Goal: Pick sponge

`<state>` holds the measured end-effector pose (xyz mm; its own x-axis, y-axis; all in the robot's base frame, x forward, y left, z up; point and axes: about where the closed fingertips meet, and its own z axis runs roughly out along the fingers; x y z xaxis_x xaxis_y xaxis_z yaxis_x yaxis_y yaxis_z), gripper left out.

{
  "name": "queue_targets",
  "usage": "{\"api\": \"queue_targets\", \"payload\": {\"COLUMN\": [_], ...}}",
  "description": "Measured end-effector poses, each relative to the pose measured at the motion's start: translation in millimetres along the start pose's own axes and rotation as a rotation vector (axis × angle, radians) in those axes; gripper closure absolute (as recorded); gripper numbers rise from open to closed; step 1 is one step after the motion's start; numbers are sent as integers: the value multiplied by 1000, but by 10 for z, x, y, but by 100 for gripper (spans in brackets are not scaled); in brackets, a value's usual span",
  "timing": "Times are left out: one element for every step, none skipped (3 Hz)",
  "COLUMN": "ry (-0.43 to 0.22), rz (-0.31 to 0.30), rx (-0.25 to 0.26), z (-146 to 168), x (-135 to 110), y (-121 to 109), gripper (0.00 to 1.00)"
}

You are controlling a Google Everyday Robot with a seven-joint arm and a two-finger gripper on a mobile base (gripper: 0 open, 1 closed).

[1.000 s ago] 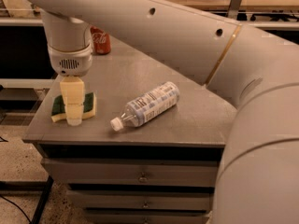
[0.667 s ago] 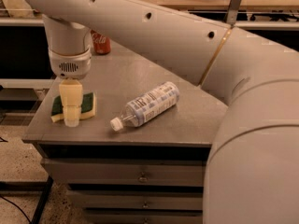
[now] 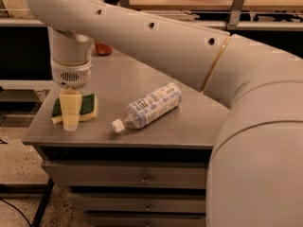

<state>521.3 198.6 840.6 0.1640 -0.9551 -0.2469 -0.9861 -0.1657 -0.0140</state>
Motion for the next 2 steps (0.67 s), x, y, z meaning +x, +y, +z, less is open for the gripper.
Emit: {"api": "queue_targets", "payload": {"ry": [-29,-64], "rz": [6,12], "rx": [-7,-18], "z": [60,74], "x": [2,-2], "y": [-6,5], "gripper": [41,64]}}
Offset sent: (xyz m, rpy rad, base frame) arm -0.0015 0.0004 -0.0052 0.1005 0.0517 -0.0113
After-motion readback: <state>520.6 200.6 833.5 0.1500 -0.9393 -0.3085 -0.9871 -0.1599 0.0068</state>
